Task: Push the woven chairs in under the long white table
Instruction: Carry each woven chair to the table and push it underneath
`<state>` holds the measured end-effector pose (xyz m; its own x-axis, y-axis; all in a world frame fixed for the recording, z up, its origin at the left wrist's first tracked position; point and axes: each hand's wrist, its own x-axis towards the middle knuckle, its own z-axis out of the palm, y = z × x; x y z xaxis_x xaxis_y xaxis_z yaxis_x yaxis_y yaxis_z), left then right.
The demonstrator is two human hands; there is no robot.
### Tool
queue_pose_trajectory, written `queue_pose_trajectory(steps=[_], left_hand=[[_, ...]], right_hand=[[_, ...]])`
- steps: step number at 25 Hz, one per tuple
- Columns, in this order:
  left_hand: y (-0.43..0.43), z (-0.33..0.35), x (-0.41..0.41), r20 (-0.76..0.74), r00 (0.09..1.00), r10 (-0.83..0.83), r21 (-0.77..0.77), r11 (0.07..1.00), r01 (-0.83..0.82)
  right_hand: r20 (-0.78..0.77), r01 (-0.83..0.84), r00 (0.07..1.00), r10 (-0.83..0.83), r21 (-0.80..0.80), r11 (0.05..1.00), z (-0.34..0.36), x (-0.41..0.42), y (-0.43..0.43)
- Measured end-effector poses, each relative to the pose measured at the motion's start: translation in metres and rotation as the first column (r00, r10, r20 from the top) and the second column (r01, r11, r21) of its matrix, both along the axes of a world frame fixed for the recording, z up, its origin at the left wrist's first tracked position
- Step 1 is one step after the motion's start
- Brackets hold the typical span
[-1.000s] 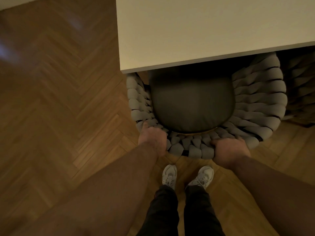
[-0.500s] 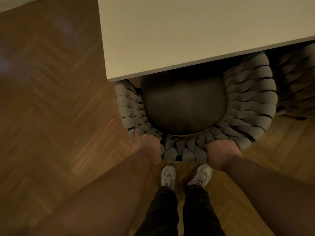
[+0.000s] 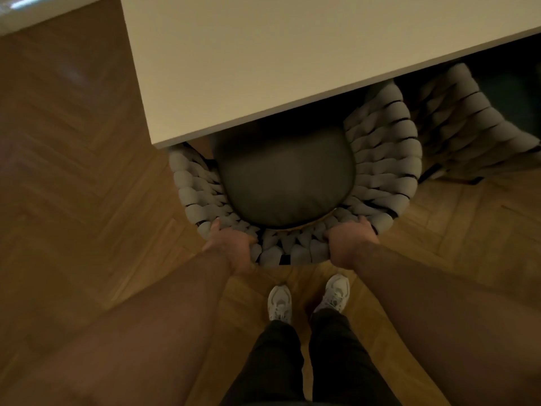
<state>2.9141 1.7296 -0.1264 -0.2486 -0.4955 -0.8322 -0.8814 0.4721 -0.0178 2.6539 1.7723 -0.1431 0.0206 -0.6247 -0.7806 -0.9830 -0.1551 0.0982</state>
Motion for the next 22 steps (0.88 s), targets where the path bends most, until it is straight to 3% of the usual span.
queue_pose_trajectory(steps=[4,8,14,18,22], left_hand=[[0.007,0.024,0.005,-0.149,0.981,0.123,-0.004,0.992,-0.125],[0.016,0.063,-0.017,-0.246,0.958,0.147,-0.012,0.988,-0.154],[0.016,0.109,-0.080,-0.431,0.891,0.143,-0.093,0.975,-0.201],[0.015,0.138,-0.147,-0.476,0.878,0.054,-0.131,0.983,-0.131],[0.015,0.153,-0.227,-0.508,0.862,0.002,-0.142,0.986,-0.086]], right_hand=[[0.132,0.084,0.988,-0.077,-0.051,0.995,0.039,-0.011,0.026],[0.203,0.315,0.935,-0.289,-0.109,0.943,0.090,-0.022,0.052],[0.256,0.601,0.797,-0.546,-0.265,0.754,0.155,-0.081,0.087],[0.290,0.708,0.705,-0.647,-0.345,0.616,0.184,-0.139,0.118],[0.322,0.757,0.650,-0.689,-0.359,0.546,0.199,-0.202,0.144]])
